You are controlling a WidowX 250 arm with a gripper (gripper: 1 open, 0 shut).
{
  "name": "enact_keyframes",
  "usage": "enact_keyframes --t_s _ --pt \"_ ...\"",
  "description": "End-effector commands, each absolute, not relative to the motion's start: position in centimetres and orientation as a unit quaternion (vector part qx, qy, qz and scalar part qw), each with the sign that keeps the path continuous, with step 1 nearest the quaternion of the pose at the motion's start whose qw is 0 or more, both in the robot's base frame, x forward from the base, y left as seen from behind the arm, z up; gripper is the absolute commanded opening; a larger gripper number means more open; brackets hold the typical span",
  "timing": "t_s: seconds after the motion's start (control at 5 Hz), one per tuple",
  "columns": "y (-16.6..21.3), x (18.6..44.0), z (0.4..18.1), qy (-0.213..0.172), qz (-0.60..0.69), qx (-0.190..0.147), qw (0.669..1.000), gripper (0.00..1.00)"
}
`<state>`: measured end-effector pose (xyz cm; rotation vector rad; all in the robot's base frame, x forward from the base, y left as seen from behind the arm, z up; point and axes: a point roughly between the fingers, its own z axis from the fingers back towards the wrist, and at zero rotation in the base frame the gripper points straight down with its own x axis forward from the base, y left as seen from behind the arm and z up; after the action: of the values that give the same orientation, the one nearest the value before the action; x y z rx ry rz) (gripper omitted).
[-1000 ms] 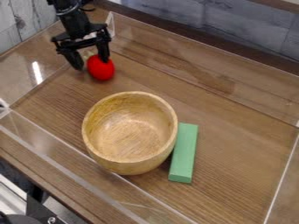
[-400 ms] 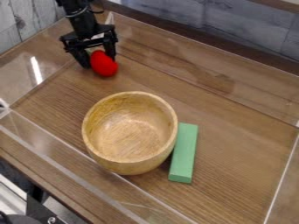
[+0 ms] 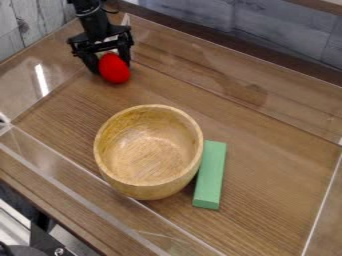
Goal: Move the red fruit to the left
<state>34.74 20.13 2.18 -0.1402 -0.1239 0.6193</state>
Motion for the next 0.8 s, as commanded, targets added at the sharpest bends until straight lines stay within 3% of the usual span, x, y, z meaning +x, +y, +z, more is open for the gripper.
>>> enact_keyframes --t_s 0.0,0.6 --pt "19.7 34.7 2.1 -0.059 0.313 -0.059 0.946 1.0" --pt "17.2 34.5 2.6 -0.047 0.331 -0.054 0.941 1.0"
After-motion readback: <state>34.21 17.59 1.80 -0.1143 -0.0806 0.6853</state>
